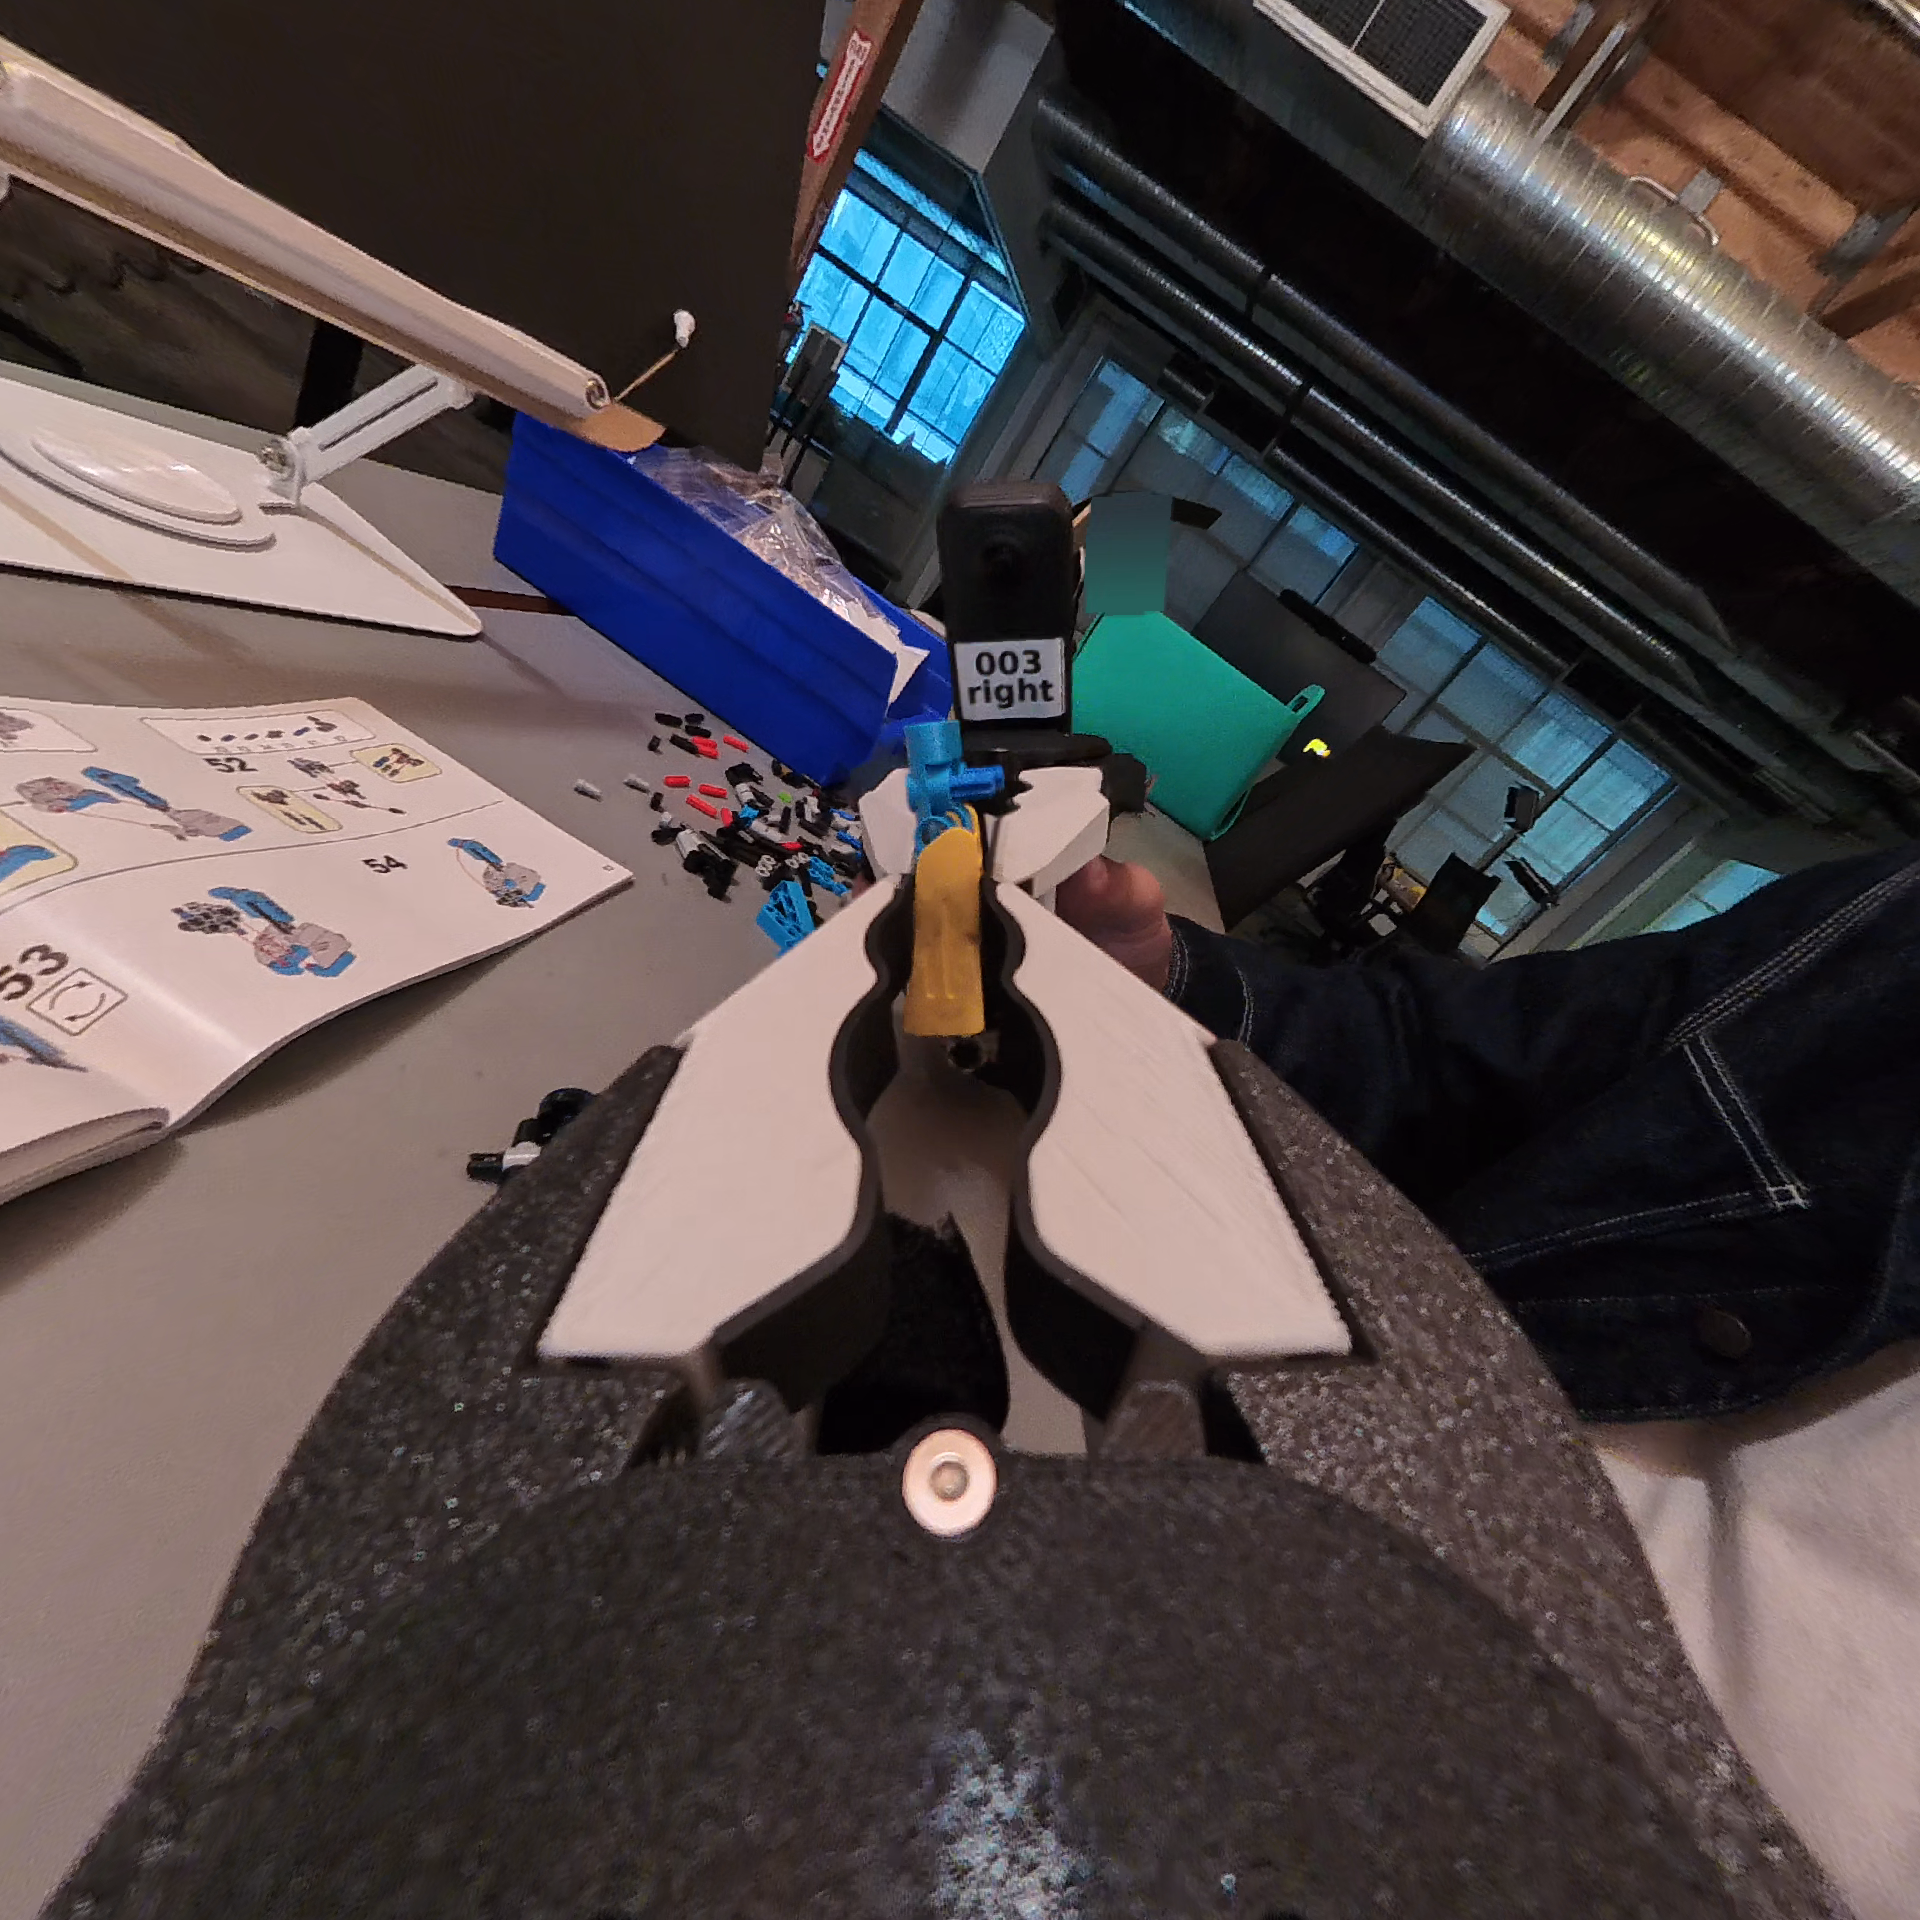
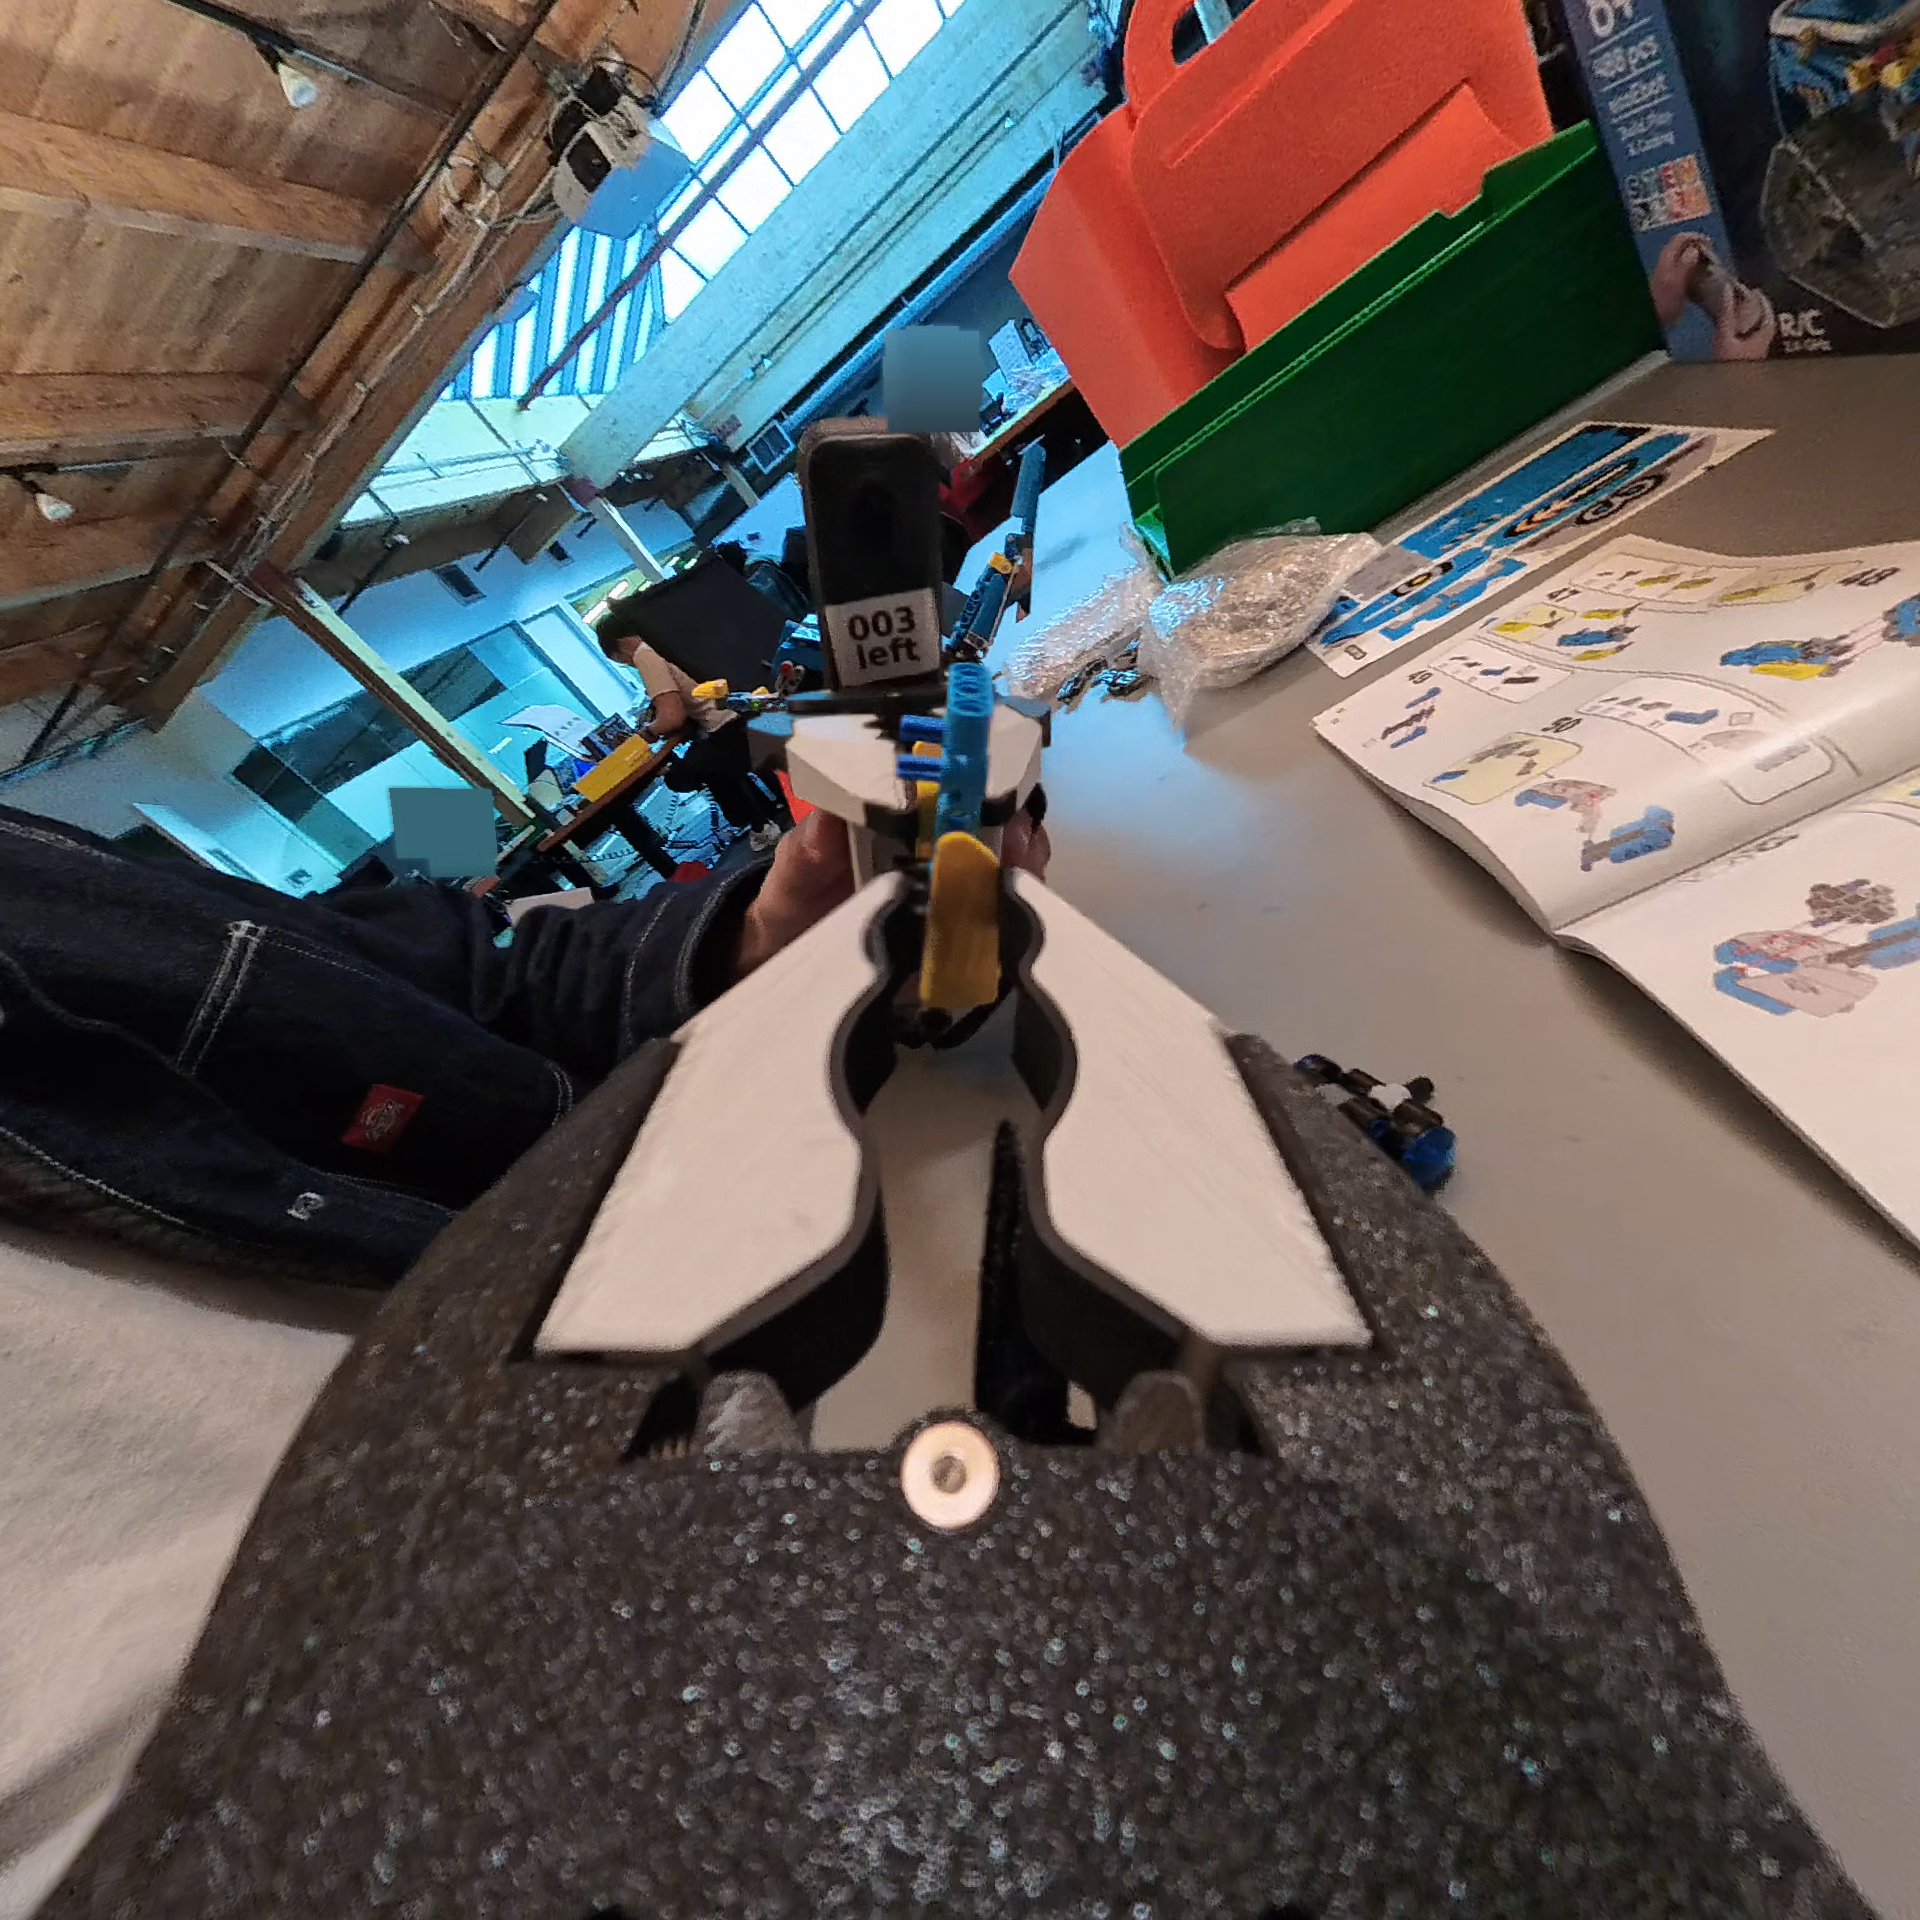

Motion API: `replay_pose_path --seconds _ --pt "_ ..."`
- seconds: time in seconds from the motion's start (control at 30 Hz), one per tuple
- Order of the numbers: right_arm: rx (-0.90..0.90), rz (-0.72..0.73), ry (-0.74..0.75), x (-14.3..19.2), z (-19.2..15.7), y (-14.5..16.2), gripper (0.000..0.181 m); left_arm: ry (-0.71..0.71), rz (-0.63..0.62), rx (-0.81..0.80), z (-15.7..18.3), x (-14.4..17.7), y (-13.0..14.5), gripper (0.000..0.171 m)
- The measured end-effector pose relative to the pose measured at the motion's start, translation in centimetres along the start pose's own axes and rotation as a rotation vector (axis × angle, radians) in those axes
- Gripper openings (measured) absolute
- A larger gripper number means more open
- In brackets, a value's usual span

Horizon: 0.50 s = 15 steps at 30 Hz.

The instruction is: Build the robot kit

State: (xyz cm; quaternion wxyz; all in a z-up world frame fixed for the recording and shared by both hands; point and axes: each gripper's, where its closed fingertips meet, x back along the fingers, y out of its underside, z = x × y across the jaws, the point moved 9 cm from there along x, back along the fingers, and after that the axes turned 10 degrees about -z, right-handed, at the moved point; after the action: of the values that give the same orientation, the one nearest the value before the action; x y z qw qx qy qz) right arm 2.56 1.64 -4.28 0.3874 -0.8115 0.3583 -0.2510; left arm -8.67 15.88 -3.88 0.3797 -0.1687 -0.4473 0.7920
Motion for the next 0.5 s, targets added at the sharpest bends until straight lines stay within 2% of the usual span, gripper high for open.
replay_pose_path --seconds 0.07,0.13,0.23,0.33,0.47,0.5 --pt "0.043 -0.018 0.048 0.6 0.3 -0.1 0.034 -0.053 -0.018 -0.030 -0.2 0.5 -0.1 0.011" --pt "0.097 -0.035 0.082 1.5 0.5 -0.3 0.035 -0.113 -0.086 -0.075 -0.5 0.8 0.0 0.012" --pt "0.147 -0.073 0.118 1.9 0.6 -0.4 0.045 -0.223 -0.227 -0.211 -0.2 0.6 0.6 0.012" --pt "0.191 -0.187 0.173 1.1 1.0 0.6 0.053 -0.273 -0.336 -0.324 0.4 -0.2 1.5 0.012" --pt "0.294 -0.302 0.205 -0.6 0.9 2.1 0.039 -0.216 -0.385 -0.322 0.7 -1.1 2.3 0.012" --pt "0.316 -0.317 0.204 -0.7 0.8 2.3 0.026 -0.195 -0.391 -0.307 0.8 -1.3 2.5 0.012"
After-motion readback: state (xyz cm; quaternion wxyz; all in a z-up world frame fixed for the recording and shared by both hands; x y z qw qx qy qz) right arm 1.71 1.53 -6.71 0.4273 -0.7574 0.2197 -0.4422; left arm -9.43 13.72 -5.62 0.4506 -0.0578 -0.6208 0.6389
